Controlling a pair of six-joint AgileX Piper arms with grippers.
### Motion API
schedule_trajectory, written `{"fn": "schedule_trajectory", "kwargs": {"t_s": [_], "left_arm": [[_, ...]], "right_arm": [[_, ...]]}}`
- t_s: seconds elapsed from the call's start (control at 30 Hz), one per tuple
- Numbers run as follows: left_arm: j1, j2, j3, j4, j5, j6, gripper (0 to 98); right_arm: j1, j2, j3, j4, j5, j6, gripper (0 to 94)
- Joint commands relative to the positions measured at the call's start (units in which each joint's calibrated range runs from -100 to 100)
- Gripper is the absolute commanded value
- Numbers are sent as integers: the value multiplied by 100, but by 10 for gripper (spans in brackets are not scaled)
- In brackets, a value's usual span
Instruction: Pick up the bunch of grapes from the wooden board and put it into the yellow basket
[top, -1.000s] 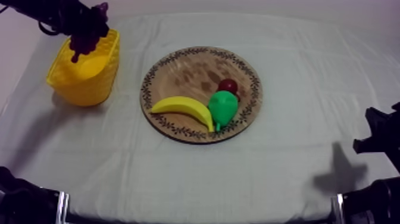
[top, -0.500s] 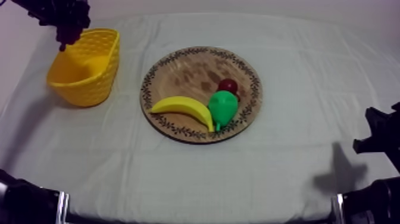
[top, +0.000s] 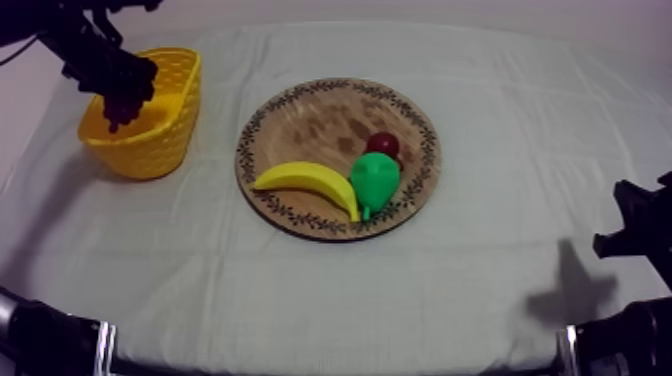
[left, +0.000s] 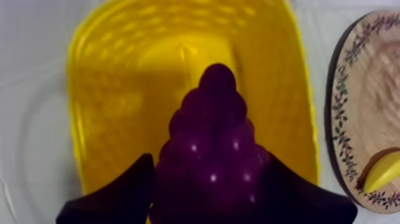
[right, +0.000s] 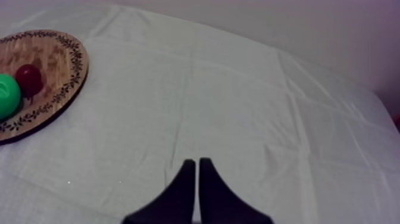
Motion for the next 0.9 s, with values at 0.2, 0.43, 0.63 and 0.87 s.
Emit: {"fn": "schedule_trajectory", "kwargs": {"t_s": [0.2,0.43,0.63,0.87], "left_arm": [[-20,359,56,16,-301,-8,529],[-26,593,-235,27,-340,-11,521],[-62,978,-496,34,-391,-45,520],[-137,1363,-562,53,-573,-85,518]], "right_arm": [[1,-2,-1,1,3,-6,5],[1,-2,-1,1,3,-6,5],[1,-2,-1,1,3,-6,5],[1,-2,-1,1,3,-6,5]]}}
